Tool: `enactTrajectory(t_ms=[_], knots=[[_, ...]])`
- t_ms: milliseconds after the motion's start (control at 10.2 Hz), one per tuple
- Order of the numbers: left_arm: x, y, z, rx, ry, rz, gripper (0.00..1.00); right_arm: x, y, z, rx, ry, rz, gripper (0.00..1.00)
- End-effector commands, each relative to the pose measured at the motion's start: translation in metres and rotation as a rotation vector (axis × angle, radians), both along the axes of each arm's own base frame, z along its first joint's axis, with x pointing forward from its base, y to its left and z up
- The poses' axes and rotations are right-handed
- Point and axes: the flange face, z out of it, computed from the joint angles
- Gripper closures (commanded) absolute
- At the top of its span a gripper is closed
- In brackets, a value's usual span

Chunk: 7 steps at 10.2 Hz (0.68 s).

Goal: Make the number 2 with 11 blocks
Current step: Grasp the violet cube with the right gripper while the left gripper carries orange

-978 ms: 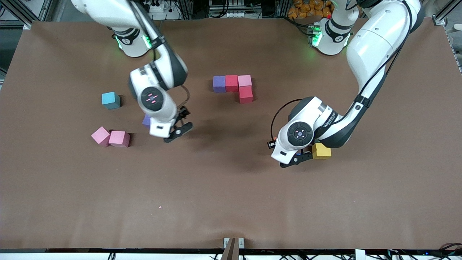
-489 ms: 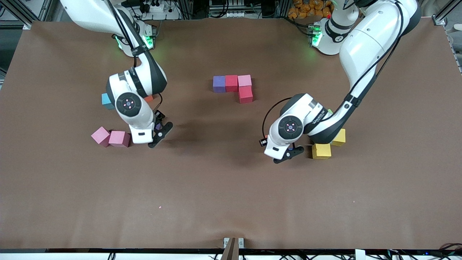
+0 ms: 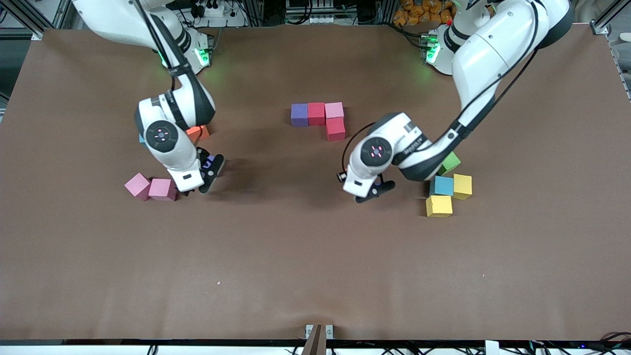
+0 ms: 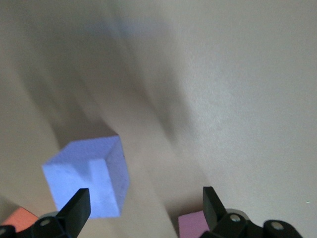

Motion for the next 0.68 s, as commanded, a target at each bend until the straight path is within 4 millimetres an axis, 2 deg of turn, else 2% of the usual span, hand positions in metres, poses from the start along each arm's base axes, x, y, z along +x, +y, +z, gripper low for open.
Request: enactTrajectory(t_ms=[0,98,294,587], knots=[[-0.034,0.002,0.001,0.002,-0.077,-0.083,0.85,-0.016,-0.008,-0.004,0.017,-0.004,0.041,0.00],[-0.043,-0.008,0.003,-0.011,-0.078,-0.129,0.85,-0.022,-0.008,-0.009,0.024,0.013,0.030,0.00],[-0.055,-0.015,0.001,-0.026,-0.070,-0.239,0.85,-0.029,-0.002,-0.013,0.046,0.033,0.030,0.00],[-0.074,-0.033,-0.007,-0.034,-0.061,-0.331,0.85,-0.031,0.004,-0.011,0.081,0.049,0.059,0.00]])
